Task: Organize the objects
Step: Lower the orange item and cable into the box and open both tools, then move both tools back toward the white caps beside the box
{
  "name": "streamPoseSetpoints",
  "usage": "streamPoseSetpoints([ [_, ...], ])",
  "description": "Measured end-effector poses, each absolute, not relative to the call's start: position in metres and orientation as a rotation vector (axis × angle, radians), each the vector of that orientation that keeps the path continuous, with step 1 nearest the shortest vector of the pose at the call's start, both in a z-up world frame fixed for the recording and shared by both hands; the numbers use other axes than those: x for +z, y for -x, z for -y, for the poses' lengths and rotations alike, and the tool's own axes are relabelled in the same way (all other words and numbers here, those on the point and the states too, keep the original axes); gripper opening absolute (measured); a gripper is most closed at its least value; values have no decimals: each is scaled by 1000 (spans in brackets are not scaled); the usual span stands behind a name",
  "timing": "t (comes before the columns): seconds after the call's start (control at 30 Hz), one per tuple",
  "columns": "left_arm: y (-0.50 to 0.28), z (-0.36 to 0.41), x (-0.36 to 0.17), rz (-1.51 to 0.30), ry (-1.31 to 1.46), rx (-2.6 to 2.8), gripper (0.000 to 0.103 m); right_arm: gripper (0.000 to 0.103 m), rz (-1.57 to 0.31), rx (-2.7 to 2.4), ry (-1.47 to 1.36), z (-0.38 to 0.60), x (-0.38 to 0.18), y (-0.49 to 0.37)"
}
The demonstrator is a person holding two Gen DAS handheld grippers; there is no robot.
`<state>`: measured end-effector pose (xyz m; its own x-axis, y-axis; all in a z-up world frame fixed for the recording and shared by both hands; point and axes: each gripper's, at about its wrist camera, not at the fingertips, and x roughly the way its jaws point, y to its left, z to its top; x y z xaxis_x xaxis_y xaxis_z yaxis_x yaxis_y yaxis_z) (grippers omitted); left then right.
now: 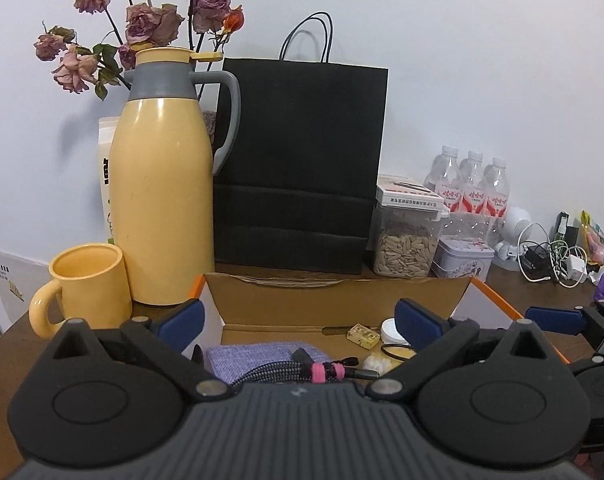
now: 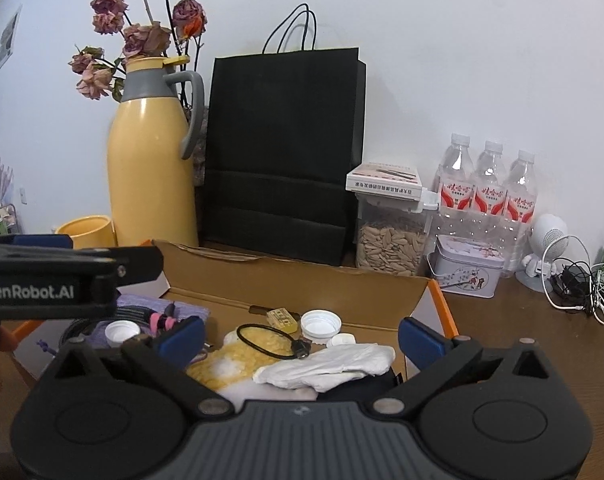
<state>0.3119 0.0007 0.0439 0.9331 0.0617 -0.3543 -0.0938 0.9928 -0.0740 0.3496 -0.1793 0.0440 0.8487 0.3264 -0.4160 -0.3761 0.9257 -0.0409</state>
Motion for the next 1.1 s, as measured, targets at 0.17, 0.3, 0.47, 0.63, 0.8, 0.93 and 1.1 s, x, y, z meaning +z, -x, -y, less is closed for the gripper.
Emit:
streamPoseSetpoints([
  [0.17, -299, -1, 54, -335, 99, 76, 103, 103, -400, 366, 123, 183, 53, -340],
  [0.3, -284, -1, 64, -305, 99, 66, 103, 103, -368, 364, 131, 187, 65, -325],
  [0.47, -260, -4, 68, -281, 75, 57, 103, 103, -346, 368, 152, 194, 71, -299],
  [0.63, -232, -9, 56, -287, 57, 48, 103, 103, -344, 390, 162, 202, 66, -274],
  [0.8, -213, -9, 43, -321, 40, 28, 103, 103, -367, 395, 165, 210, 55, -256],
  [0.93, -203, -6, 29, -369, 25, 10, 103, 103, -393, 400, 182, 212, 45, -244],
  [1.1, -193, -4, 18, -421, 11, 8, 103, 103, -425, 410, 205, 214, 34, -228],
])
